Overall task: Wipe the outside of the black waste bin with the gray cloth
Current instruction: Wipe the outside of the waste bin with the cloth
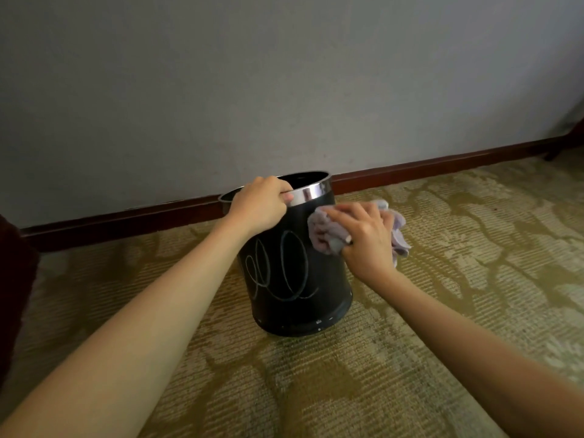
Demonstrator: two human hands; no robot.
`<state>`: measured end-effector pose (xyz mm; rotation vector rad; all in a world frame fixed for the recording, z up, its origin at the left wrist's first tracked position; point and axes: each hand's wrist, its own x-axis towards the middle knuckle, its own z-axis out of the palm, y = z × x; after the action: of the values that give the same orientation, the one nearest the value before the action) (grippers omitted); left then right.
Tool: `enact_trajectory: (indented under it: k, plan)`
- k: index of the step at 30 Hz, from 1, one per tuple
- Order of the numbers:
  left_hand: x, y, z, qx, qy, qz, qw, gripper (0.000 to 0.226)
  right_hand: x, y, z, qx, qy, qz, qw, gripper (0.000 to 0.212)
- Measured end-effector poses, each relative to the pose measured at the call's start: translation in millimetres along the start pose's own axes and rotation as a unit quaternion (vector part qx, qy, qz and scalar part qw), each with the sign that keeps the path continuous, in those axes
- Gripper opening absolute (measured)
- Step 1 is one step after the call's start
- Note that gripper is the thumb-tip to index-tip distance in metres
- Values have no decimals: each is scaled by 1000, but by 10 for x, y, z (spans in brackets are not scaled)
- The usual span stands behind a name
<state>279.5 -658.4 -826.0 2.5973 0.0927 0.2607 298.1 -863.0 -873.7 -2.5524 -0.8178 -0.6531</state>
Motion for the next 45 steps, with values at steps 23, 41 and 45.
enact_trajectory:
  k: [23,41,45]
  plan:
    - [32,46,3,5,-8,-4,1000,19,-14,116,16,-12,4,-34,999,53]
    - [120,-441,-136,-110,22,-21,994,31,-807,244,384,-82,-78,-158,981,37]
    - [-6,-760,-179,-114,44,-65,990,33,-776,253,389,-116,-94,-153,977,43]
